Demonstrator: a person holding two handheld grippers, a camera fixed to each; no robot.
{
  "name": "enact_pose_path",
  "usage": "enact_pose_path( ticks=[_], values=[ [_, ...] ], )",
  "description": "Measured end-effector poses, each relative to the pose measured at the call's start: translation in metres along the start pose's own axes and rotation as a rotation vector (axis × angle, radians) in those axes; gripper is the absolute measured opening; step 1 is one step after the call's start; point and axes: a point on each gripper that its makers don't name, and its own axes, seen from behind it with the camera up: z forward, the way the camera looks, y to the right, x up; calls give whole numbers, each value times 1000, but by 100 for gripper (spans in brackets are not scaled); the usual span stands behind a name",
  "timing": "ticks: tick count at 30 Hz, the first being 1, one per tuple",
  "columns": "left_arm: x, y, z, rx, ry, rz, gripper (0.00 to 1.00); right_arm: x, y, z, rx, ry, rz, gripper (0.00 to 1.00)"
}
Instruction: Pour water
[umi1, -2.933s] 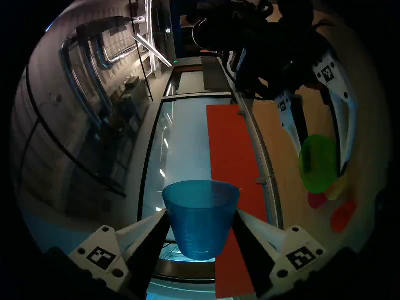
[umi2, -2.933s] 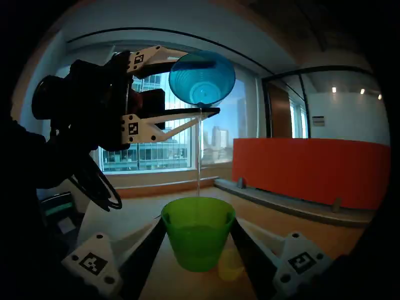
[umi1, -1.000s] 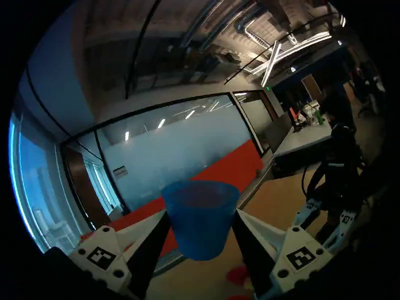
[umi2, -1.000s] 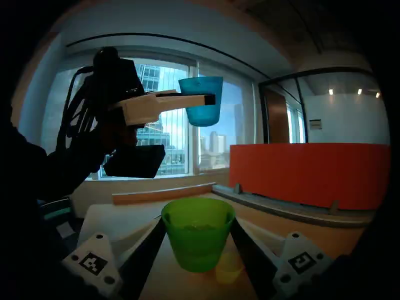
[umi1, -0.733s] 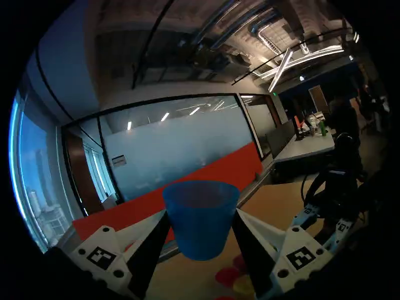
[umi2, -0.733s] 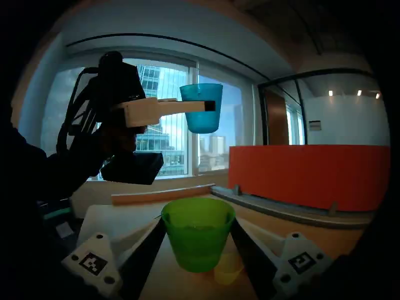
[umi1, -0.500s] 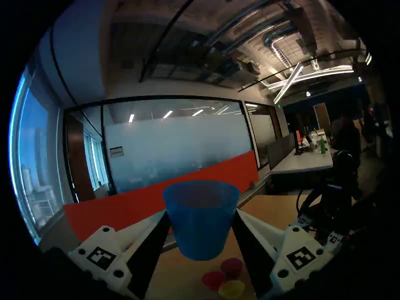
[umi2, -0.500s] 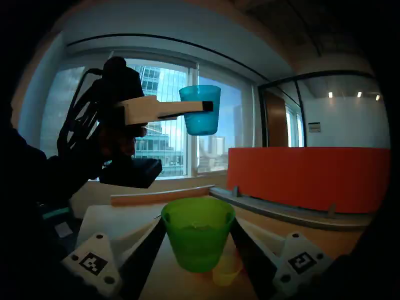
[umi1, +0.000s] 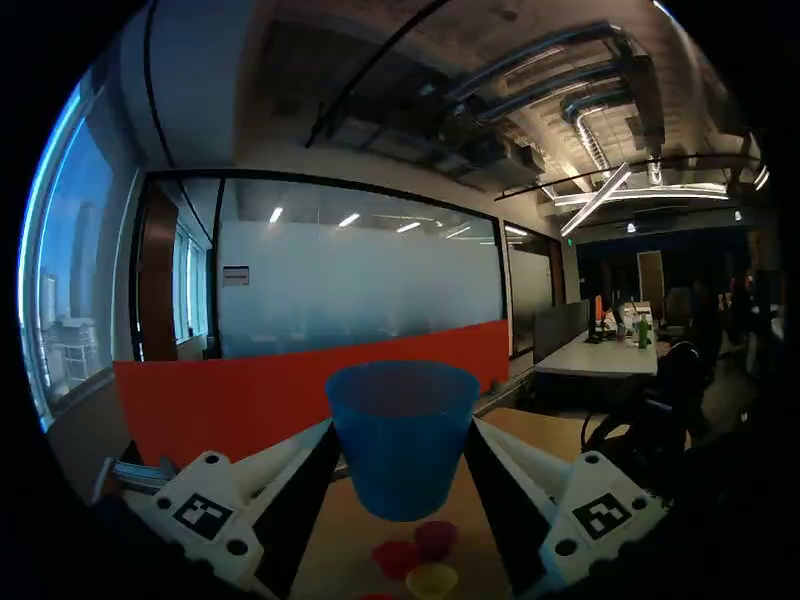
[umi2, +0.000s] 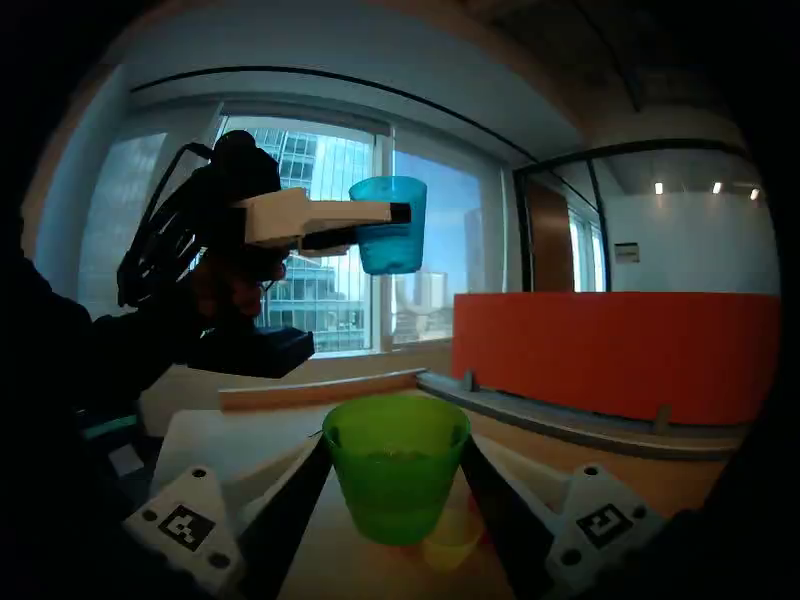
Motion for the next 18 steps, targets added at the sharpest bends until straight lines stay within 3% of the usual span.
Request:
enact_pose_path(
  ticks=[8,18],
  values=[
    [-12,-5,-6,21,-13,26,81,-2,2,-1,-5,-7,1,89],
    [-44,-7,-17,29,-32,22,81,-9,5,-5,-17,-25,3,89]
  ],
)
